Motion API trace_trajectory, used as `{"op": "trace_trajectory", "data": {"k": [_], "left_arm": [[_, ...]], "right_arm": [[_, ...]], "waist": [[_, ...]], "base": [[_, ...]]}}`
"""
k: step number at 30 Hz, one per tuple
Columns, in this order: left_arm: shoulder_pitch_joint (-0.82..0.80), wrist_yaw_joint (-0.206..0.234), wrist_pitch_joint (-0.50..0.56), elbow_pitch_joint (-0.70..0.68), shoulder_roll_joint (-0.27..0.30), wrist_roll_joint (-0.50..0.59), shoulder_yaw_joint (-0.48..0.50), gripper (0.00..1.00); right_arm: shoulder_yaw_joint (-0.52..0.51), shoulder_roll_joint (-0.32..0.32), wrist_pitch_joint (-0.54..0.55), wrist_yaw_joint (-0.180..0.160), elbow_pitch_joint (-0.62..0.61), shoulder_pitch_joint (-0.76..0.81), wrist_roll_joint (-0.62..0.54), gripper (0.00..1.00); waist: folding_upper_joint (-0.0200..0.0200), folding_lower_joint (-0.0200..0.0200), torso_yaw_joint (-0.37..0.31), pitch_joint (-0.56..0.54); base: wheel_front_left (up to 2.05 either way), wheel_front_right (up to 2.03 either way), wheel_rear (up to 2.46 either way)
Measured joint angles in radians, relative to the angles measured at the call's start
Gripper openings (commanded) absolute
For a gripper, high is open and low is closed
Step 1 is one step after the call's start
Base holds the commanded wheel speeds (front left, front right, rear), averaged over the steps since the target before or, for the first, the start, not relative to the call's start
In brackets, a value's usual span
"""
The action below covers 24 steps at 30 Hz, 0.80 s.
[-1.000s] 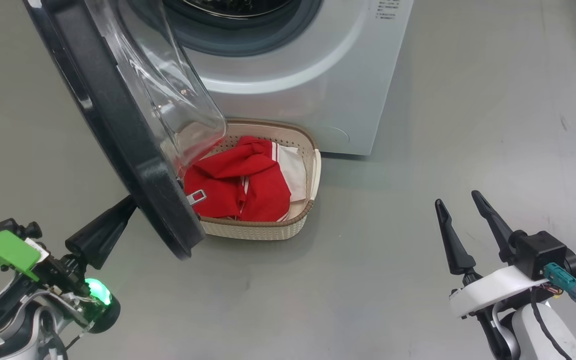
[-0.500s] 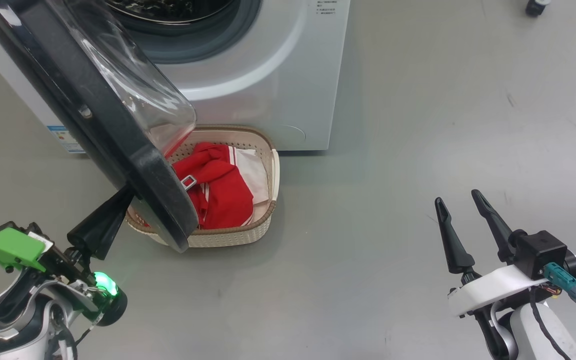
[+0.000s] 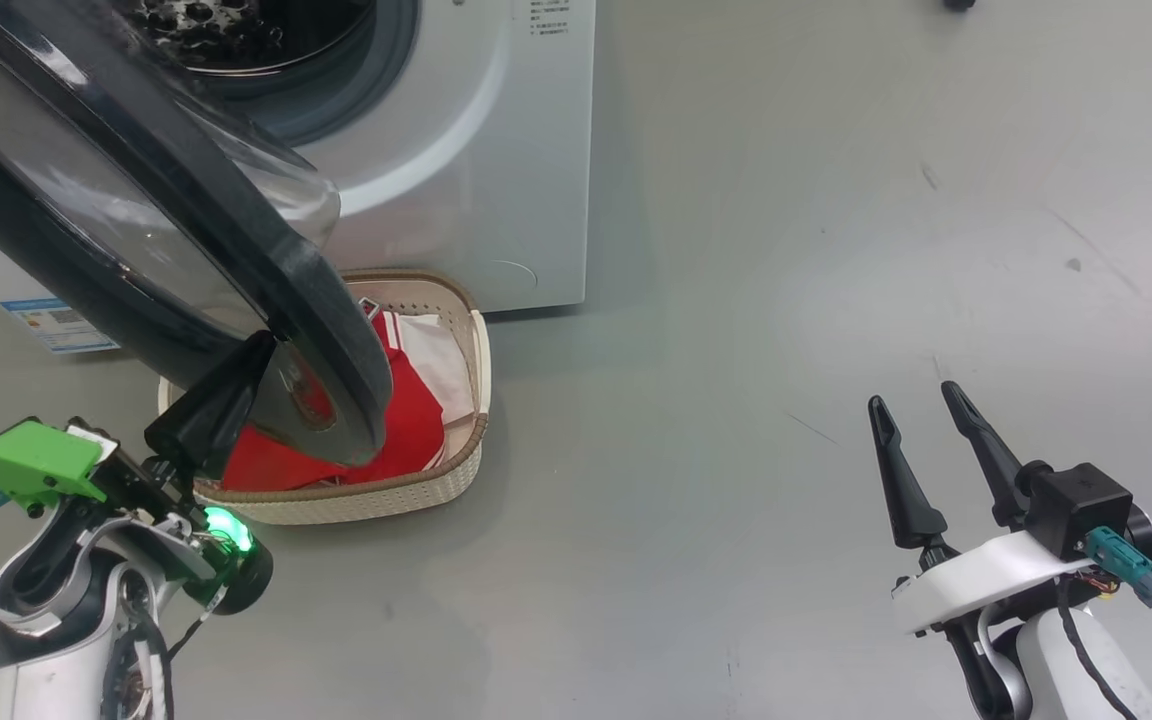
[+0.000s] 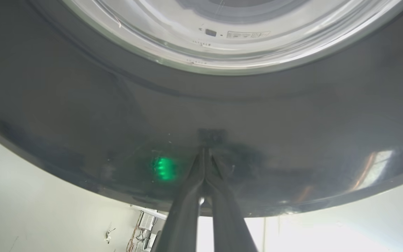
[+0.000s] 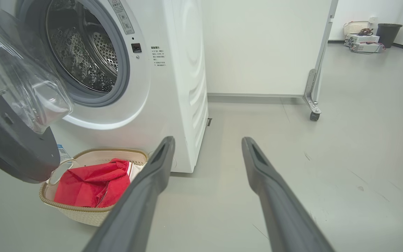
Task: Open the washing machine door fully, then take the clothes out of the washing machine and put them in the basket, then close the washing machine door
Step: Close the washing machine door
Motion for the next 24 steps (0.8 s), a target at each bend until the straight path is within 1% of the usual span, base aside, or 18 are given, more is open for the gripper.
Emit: {"op": "trace_trajectory", "data": {"k": [11, 17, 24], "left_arm": [[-0.078, 0.0, -0.099, 0.062, -0.006, -0.013, -0.012, 0.0], [-0.124, 0.0, -0.199, 0.107, -0.01, -0.013, 0.018, 0.0], [-0.157, -0.019, -0.272, 0.148, -0.01, -0.013, 0.029, 0.0]], "right_arm": [[-0.006, 0.007, 0.0, 0.0, 0.003, 0.022, 0.0, 1.0], [-0.003, 0.016, 0.0, 0.0, 0.004, 0.026, 0.0, 1.0], [-0.002, 0.025, 0.0, 0.0, 0.004, 0.037, 0.001, 1.0]], "waist": [[0.0, 0.0, -0.067, 0.006], [0.0, 0.0001, -0.115, 0.011], [0.0, 0.0, -0.169, 0.016]], "base": [[0.0, 0.0, 0.0], [0.0, 0.0, 0.0], [0.0, 0.0, 0.0]]}}
